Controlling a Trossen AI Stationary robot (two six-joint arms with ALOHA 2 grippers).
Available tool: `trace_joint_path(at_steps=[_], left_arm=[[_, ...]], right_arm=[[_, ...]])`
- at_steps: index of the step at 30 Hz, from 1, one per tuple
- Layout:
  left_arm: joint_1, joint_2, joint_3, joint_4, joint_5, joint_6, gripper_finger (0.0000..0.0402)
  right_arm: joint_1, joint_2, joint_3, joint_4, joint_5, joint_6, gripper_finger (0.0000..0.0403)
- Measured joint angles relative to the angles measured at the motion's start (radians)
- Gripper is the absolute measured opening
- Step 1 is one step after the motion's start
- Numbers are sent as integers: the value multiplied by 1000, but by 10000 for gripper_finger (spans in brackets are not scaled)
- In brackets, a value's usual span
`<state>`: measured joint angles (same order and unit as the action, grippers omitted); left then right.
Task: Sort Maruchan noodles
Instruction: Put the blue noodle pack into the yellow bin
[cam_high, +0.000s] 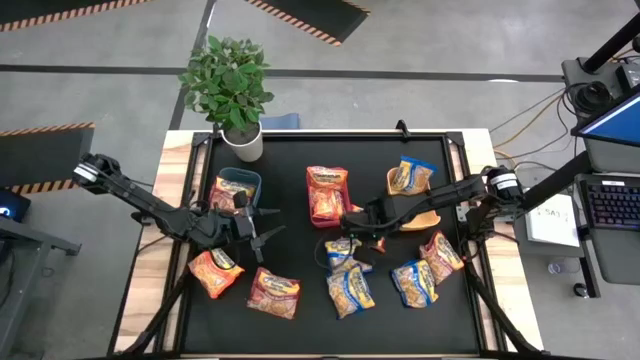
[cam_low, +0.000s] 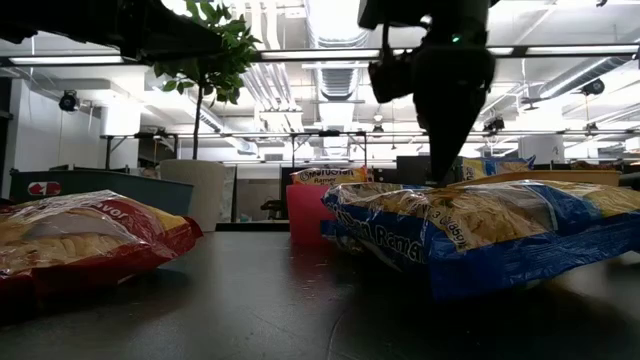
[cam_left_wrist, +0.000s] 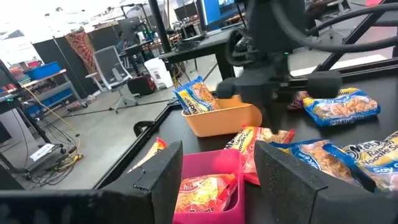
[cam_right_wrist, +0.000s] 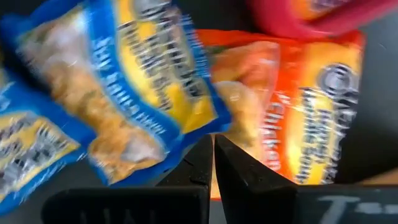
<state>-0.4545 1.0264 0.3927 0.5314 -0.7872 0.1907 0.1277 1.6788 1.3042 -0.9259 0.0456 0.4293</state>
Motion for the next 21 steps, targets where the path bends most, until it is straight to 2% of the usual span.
trace_joint_path(at_steps=[4, 8, 21], left_arm=[[0, 34, -1, 1, -12, -19, 182], [0, 62, 0, 2, -17, -28, 182], [0, 140, 44, 7, -18, -34, 182]], right_arm=[[-12, -5, 7, -17, 1, 50, 13], [-13, -25, 14, -18, -5, 102, 39], [9, -35, 13, -18, -99, 231, 199]])
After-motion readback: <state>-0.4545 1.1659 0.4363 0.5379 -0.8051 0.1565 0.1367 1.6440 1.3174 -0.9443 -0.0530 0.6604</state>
